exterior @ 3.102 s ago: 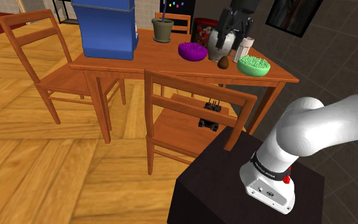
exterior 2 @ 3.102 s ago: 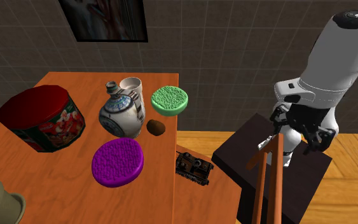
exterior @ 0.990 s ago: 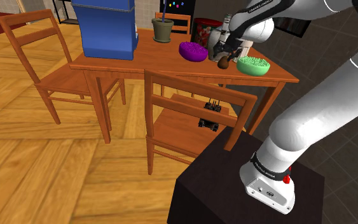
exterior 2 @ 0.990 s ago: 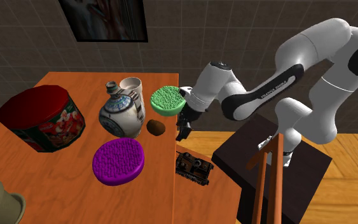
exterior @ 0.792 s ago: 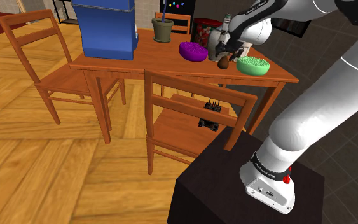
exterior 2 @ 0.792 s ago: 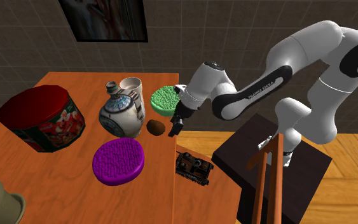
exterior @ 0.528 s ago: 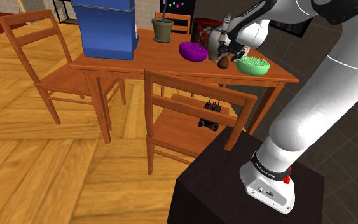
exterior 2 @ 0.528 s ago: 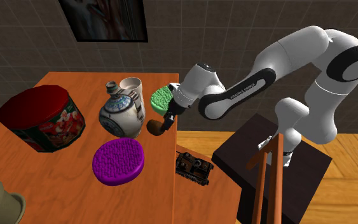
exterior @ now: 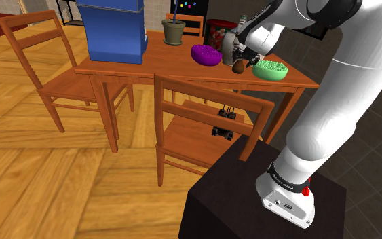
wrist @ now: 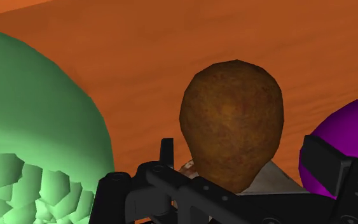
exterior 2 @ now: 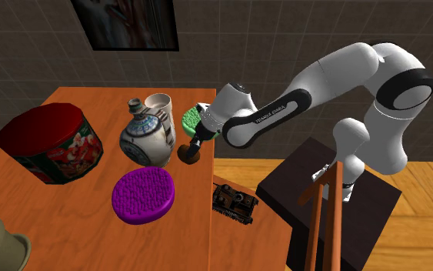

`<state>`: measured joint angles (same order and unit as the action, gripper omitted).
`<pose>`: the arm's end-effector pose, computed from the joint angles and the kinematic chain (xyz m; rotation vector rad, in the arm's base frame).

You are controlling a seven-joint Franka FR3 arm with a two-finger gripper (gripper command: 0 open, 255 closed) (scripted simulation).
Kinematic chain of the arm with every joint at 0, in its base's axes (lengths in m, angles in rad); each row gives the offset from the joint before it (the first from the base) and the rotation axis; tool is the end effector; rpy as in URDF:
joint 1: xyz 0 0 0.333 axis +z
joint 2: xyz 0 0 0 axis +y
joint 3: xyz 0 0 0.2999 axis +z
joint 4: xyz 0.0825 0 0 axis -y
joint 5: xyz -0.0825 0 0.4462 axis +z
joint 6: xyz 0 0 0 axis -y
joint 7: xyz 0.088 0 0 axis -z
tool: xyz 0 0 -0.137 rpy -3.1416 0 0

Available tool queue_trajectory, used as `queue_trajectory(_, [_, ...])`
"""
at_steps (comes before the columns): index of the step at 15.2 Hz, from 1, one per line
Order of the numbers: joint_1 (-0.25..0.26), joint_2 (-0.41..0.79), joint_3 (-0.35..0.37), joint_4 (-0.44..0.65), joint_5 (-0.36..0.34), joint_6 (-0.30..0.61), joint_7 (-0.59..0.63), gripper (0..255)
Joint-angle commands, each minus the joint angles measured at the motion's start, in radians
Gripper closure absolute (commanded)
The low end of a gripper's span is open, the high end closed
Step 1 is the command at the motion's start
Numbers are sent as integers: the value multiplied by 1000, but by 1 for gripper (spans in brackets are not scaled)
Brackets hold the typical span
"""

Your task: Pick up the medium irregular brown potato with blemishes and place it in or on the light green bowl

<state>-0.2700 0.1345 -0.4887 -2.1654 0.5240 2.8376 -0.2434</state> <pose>0.4594 -0.4631 0.3180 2.6202 -1.3483 0.8983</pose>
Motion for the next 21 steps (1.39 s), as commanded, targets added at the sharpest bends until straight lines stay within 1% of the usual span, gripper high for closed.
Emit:
queue_trajectory(1, [-16,42,19,21,59,11,-44,0])
queue_trajectory(9, [-20,42,22,20,58,11,-43,0])
queue_trajectory(10, [-21,39,22,17,59,12,-45,255])
queue_trajectory(13, [-19,37,23,12,59,16,-45,255])
queue_trajectory(18, [-27,45,30,15,79,19,-64,255])
queue_trajectory(21, [-8,24,6,24,16,-7,-8,255])
